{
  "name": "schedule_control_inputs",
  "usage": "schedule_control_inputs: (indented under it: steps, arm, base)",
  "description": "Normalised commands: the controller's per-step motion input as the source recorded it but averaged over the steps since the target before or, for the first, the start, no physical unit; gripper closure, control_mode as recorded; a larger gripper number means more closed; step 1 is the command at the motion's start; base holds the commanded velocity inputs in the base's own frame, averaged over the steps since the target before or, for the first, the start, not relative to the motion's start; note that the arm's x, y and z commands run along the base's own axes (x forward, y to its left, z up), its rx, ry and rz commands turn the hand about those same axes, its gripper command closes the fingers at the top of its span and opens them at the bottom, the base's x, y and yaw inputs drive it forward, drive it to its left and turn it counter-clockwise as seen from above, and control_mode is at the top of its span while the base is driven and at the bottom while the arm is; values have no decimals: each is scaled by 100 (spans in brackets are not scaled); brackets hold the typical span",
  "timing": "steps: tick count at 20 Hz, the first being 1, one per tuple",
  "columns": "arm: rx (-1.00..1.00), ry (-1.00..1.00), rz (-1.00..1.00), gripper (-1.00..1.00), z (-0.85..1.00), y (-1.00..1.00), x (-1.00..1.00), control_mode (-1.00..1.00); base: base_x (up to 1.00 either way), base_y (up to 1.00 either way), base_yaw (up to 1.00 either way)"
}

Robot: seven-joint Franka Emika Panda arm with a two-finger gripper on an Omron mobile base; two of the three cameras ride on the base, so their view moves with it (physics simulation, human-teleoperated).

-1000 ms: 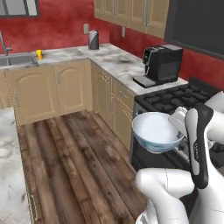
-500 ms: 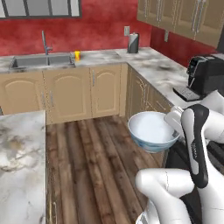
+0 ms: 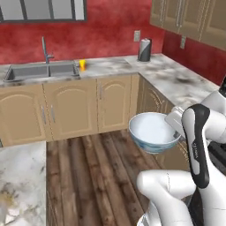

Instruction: Pick the cup and bowl from the counter and place them on the counter next to the sink.

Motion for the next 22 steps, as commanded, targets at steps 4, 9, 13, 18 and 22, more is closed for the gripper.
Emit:
schedule_control_inputs:
  steps: [4,9,13,18,22]
  arm:
    - [0,0,0,100,0,0,0,100]
    - [0,0,0,100,0,0,0,100]
    - [0,0,0,100,0,0,0,100]
    - [0,0,0,100,0,0,0,100]
    - [0,0,0,100,0,0,0,100]
  base:
    - [100,19,0]
    - [100,19,0]
    - [100,22,0]
    - [100,22,0]
    - [100,28,0]
